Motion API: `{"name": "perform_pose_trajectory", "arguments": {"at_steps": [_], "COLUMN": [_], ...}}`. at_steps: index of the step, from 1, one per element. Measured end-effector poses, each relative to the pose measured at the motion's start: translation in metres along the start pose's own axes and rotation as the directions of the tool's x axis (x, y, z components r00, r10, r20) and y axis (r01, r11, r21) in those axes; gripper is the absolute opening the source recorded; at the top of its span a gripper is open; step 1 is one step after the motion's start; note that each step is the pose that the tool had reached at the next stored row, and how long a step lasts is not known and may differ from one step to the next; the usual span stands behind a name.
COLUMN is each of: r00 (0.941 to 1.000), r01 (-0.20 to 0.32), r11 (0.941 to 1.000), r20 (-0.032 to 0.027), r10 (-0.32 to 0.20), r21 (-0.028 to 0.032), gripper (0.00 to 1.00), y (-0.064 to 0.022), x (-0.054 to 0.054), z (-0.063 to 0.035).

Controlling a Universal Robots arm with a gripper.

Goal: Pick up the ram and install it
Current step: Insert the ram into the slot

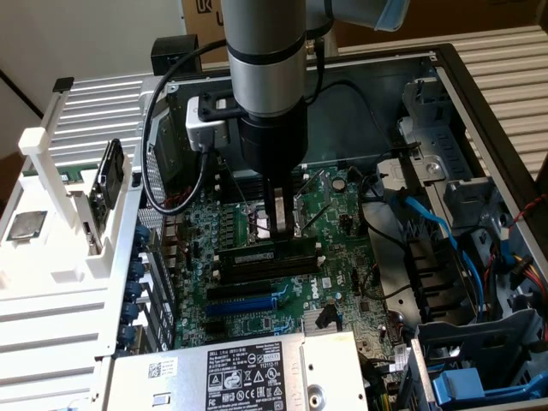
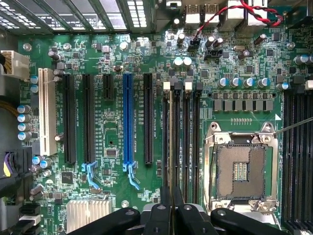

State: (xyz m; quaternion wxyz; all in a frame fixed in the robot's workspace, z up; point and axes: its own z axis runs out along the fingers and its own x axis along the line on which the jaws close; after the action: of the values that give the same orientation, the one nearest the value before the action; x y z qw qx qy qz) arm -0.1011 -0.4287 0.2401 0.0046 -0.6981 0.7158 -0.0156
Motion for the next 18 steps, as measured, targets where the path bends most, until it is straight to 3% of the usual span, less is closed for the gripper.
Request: {"name": "perform_pose_trajectory", "arguments": {"at_steps": [9,13,15,18], "r00": [1.0,1.0,1.0,1.0], "r01": [0.0,0.0,0.0,0.0], "r11": [1.0,1.0,0.9999,0.9999], "r20": [0.0009,0.0033,0.0061,0.0078], "r10": [0.0,0.0,0.0,0.0], "r21": [-0.0018,-0.0059,-0.0116,-0.0152], "gripper": [0.12,0.12,0.12,0.12], "y": [-0.0003,-0.0008,-0.0012,-0.0017], "x": [0.0004,0.0009,0.001,0.0012], "z": [0.0002,0.0003,0.0004,0.0005]}}
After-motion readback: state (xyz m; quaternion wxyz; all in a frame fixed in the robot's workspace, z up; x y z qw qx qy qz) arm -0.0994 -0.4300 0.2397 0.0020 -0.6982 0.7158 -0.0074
